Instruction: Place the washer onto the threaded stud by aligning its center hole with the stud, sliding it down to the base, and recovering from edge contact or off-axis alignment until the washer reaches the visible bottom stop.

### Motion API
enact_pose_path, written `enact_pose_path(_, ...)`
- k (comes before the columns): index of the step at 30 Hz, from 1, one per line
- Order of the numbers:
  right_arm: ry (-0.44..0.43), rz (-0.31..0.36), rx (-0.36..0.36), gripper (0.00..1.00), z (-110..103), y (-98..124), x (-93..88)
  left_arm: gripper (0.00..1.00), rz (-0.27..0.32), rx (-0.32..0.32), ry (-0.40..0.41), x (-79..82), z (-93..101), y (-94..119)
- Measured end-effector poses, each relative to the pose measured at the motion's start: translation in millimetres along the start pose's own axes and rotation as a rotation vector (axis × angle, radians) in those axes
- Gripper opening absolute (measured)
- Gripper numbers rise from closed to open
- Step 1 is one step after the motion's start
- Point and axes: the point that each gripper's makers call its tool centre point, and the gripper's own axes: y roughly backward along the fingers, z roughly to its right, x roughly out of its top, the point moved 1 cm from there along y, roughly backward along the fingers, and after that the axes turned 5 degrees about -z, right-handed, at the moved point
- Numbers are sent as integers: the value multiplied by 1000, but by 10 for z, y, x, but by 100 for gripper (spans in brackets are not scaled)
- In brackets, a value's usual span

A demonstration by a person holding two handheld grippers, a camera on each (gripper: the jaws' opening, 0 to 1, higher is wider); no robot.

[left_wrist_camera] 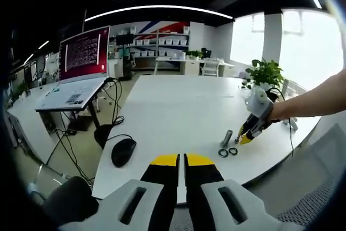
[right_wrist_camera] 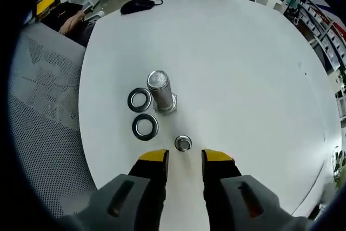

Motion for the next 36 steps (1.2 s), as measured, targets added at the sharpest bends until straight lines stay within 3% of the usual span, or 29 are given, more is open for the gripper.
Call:
enact_pose_path(13, -51, 55, -26, 26, 145, 92, -135, 1, 14, -5, 5, 18, 6, 6)
enact_pose_path(16, -102, 66, -19, 26, 179, 68, -188, 1, 13, -4, 6, 17, 6, 6)
enact_pose_path(24, -136, 37, -39, 24, 268, 19, -307, 1, 7, -6, 3, 7, 11, 3)
enact_pose_path(36, -127, -6, -13, 22, 278, -27, -280, 1, 4, -10, 0, 5, 18, -1)
